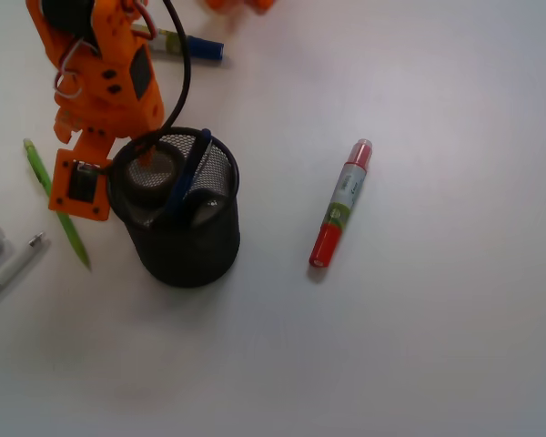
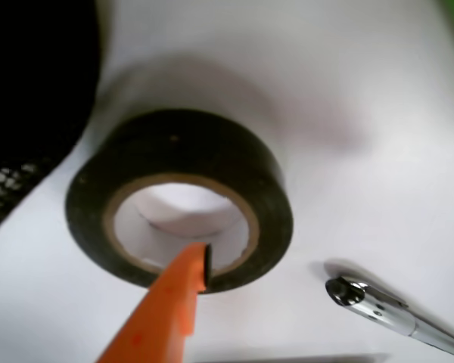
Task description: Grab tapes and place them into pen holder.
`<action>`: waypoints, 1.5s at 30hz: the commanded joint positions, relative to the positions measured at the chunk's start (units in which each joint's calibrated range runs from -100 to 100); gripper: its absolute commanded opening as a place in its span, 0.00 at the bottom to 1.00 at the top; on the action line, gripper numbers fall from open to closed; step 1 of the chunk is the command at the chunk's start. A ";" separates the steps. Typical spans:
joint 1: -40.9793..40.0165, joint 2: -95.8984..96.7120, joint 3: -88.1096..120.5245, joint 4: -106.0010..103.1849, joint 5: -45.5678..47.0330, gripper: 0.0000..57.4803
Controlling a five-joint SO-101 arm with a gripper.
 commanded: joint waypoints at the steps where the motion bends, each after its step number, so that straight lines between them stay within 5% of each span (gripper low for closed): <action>1: -0.76 0.59 -2.27 0.15 -0.29 0.64; 16: -1.58 6.46 -2.27 0.06 -0.05 0.62; 19: -1.51 6.20 -2.36 0.06 0.54 0.42; 23: -1.28 5.95 -2.36 -3.09 3.52 0.00; 45: 10.38 5.95 -25.73 -1.51 15.97 0.00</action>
